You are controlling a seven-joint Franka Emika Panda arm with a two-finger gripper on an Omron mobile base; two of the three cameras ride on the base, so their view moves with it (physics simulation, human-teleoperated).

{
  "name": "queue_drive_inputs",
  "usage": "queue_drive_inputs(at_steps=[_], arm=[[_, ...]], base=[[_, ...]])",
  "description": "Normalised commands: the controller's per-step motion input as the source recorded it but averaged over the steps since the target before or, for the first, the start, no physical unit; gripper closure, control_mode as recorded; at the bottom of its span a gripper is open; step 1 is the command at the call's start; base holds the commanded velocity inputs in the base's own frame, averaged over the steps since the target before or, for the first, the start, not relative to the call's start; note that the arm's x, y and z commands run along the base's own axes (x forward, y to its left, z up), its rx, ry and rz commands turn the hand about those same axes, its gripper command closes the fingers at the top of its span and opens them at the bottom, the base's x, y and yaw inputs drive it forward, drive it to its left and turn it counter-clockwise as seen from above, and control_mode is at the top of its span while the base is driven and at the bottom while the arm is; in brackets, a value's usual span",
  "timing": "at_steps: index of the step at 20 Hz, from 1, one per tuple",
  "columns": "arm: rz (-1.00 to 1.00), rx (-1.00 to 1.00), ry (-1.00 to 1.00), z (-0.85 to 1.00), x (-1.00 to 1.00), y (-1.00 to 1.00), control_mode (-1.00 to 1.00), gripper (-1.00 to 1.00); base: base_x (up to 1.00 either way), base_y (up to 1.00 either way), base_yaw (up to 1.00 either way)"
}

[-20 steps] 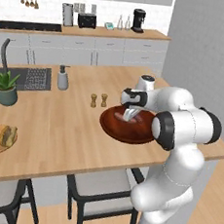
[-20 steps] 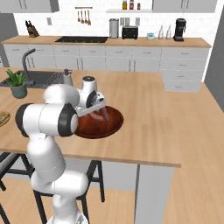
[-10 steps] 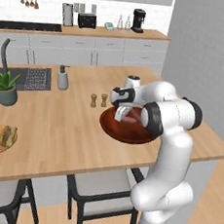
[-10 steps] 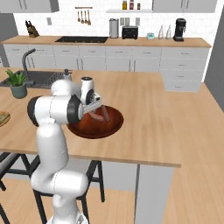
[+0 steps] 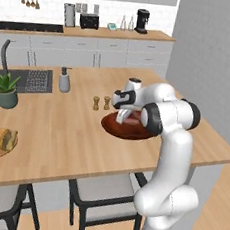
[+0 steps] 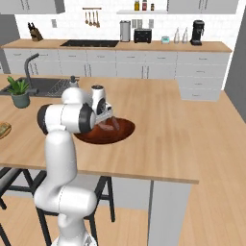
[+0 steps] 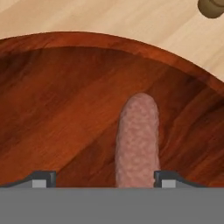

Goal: Place one bun and one sausage from the bowl on each plate.

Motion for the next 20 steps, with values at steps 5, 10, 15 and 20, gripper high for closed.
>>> queue_drive_inputs(at_steps=[5, 10, 15, 20], arm=[[0.0, 0.0, -0.06, -0.04, 0.11, 0.0, -1.0, -1.0], [0.0, 0.0, 0.0, -0.55, 0.03, 0.0, -1.0, -1.0], [0.0, 0.0, 0.02, -0.25, -0.06, -0.09, -1.0, -1.0], [0.0, 0.0, 0.03, -0.01, 0.0, 0.0, -1.0, 1.0]], base=[[0.0, 0.0, 0.0], [0.0, 0.0, 0.0], [0.0, 0.0, 0.0], [0.0, 0.0, 0.0]])
